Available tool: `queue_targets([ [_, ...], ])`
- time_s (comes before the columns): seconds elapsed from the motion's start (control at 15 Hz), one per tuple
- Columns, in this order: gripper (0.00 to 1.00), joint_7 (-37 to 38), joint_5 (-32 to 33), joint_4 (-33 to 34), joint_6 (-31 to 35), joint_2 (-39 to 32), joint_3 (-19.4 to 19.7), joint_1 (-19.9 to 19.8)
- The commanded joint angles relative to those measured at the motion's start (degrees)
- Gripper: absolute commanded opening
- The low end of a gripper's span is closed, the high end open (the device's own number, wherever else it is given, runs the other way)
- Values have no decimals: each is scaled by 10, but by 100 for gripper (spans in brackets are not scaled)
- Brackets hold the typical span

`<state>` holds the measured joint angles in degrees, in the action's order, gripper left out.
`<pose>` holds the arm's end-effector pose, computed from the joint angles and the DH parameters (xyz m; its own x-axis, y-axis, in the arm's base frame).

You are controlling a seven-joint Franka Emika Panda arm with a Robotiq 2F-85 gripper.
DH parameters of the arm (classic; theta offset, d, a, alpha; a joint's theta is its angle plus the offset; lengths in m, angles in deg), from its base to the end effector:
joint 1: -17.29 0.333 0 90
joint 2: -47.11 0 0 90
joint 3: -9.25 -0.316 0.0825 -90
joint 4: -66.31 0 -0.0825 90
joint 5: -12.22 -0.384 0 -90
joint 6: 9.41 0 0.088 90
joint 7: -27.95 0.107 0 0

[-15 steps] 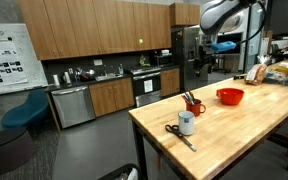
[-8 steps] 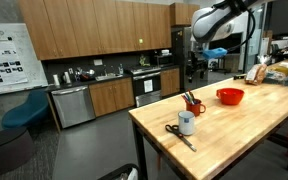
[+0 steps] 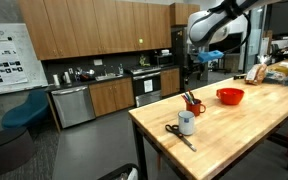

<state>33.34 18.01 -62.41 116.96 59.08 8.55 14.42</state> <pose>0.4994 -0.0221 0.4694 0.9825 -0.0710 0.1722 -0.0852 -0.9934 0.0768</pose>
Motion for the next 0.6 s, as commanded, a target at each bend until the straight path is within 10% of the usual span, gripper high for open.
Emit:
queue_targets([
  [0.0,100,3,1,2,-2,-1,3,3],
  [0.53,100,8,2,5,-2,-4,3,3],
])
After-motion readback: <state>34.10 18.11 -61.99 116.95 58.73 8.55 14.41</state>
